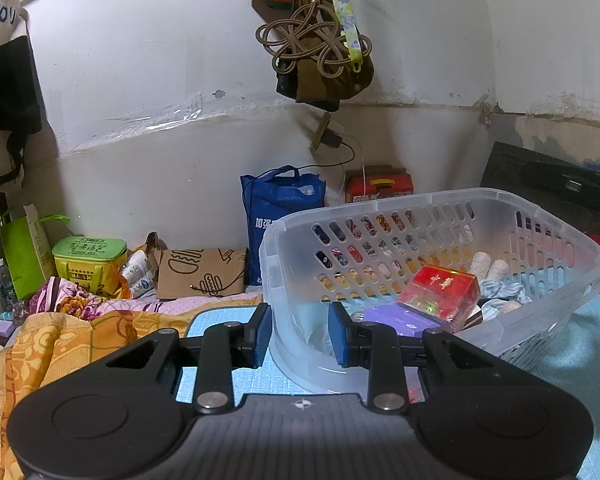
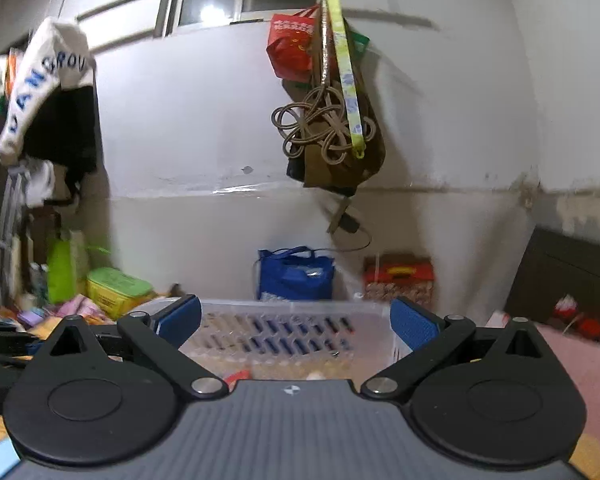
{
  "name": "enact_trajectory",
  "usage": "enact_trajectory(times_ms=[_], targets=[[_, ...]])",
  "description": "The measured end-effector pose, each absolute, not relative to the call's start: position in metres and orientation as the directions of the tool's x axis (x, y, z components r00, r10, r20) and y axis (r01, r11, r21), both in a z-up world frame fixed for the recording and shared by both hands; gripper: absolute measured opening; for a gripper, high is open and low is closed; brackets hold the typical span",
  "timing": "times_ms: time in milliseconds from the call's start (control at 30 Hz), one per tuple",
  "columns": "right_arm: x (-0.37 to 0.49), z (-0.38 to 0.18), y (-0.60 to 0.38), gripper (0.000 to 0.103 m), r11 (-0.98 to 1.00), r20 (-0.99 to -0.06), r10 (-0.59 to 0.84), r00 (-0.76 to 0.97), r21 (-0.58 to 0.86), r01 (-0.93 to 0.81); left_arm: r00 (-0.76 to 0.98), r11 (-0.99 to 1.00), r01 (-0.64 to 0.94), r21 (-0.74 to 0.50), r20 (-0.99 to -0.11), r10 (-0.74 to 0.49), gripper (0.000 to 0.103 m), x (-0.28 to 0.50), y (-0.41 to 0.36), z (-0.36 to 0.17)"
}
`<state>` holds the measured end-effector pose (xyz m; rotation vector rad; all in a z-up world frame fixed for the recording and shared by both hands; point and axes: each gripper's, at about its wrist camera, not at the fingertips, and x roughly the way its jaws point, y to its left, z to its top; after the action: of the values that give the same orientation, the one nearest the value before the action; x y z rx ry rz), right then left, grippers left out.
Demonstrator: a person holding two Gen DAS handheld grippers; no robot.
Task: Organize objects
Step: 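Grasp the plastic-wrapped white roll with the right gripper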
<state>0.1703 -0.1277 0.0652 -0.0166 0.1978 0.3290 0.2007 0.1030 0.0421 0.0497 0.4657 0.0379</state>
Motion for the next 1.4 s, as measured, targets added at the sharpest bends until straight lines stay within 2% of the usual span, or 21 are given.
enact_trajectory(times_ms=[100, 167, 267, 367, 633, 700, 767, 933, 1000, 1033, 1167, 1400], targets=[[0.144, 0.06, -0.147, 0.103, 0.919, -0.211, 0.392, 0.896, 0.139, -0.369, 0.893, 0.998, -0.023, 0.057, -0.447, 0.046, 0.035, 0.2, 0.102, 0.042], [0.124, 0.047, -0.154, 0.103, 0.914, -0.192, 0.399, 0.897, 0.159, -0.373, 0.894, 0.998, -0.024, 0.059, -0.446, 0.048, 0.035, 0.2, 0.102, 0.042], [0.123, 0.015, -0.155, 0.103, 0.943, -0.312, 0.329, 0.891, 0.162, -0.292, 0.894, 0.998, -0.024, 0.059, -0.446, 0.048, 0.035, 0.2, 0.102, 0.042], [0.136, -0.013, -0.154, 0.103, 0.94, -0.451, 0.339, 0.825, 0.188, -0.284, 0.894, 0.998, -0.024, 0.061, -0.446, 0.049, 0.035, 0.2, 0.103, 0.042], [0.143, -0.037, -0.141, 0.089, 0.889, -0.494, 0.458, 0.739, 0.235, -0.394, 0.894, 0.998, -0.025, 0.061, -0.445, 0.05, 0.035, 0.2, 0.103, 0.042], [0.144, -0.036, -0.137, 0.084, 0.883, -0.496, 0.469, 0.731, 0.238, -0.405, 0.894, 0.998, -0.025, 0.061, -0.445, 0.05, 0.035, 0.2, 0.103, 0.042], [0.148, -0.035, -0.133, 0.073, 0.88, -0.506, 0.472, 0.722, 0.233, -0.413, 0.894, 0.998, -0.027, 0.061, -0.445, 0.051, 0.035, 0.2, 0.104, 0.042], [0.139, -0.038, -0.124, 0.064, 0.898, -0.505, 0.427, 0.75, 0.141, -0.416, 0.894, 0.998, -0.027, 0.061, -0.445, 0.052, 0.035, 0.2, 0.104, 0.042], [0.139, -0.039, -0.123, 0.057, 0.891, -0.501, 0.441, 0.745, 0.145, -0.429, 0.894, 0.998, -0.026, 0.06, -0.446, 0.05, 0.035, 0.2, 0.104, 0.042], [0.138, -0.039, -0.123, 0.05, 0.89, -0.497, 0.444, 0.746, 0.145, -0.433, 0.894, 0.998, -0.026, 0.06, -0.446, 0.05, 0.035, 0.2, 0.103, 0.042], [0.133, -0.039, -0.123, 0.049, 0.903, -0.472, 0.419, 0.776, 0.127, -0.411, 0.893, 0.998, -0.026, 0.059, -0.447, 0.05, 0.035, 0.2, 0.103, 0.042], [0.111, -0.034, -0.127, 0.048, 0.921, -0.34, 0.386, 0.857, 0.089, -0.38, 0.896, 0.998, -0.018, 0.057, -0.443, 0.042, 0.035, 0.201, 0.103, 0.043]])
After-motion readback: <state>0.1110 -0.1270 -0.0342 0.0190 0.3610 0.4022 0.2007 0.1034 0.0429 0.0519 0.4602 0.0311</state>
